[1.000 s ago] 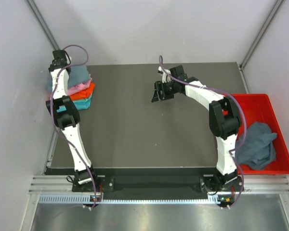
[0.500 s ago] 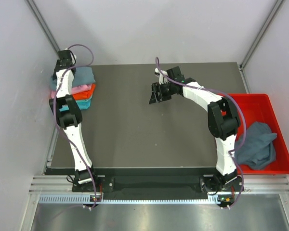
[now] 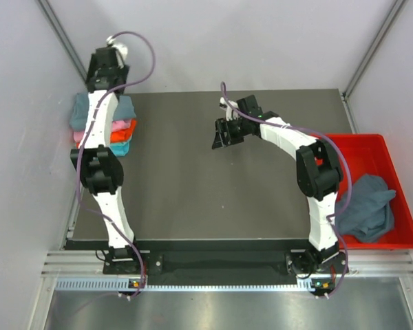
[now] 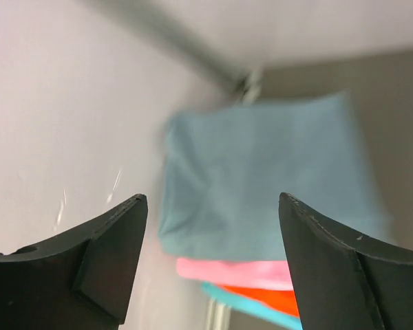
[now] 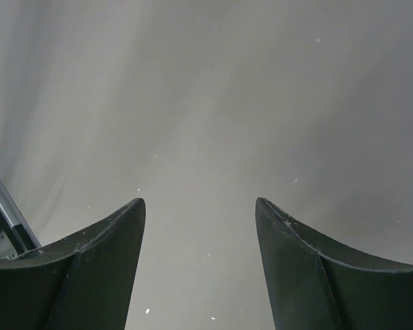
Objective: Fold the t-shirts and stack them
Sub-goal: Neatly place the folded tshirt to the corner
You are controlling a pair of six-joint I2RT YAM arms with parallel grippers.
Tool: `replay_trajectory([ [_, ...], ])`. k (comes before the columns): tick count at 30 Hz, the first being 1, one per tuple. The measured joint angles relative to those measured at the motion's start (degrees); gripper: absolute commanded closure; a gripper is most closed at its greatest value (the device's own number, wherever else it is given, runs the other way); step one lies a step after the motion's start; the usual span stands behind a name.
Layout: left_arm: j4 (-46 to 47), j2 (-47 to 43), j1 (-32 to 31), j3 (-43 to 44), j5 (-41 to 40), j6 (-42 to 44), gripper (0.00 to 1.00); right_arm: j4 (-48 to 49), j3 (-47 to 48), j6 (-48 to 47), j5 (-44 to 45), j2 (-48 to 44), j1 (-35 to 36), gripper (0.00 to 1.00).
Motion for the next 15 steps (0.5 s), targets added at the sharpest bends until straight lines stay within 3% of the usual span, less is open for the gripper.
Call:
replay_trajectory([
  [6, 0.3, -3.8, -10.6, 0.7, 3.7, -1.1, 0.26, 0.0, 0.1, -0.1, 0.1, 0.0, 0.6, 0.35],
  [15, -5.6, 5.6, -7.7, -0.1, 5.5, -2.7, 0.33, 0.0, 0.4, -1.3, 0.5, 0.0, 1.2, 0.34],
])
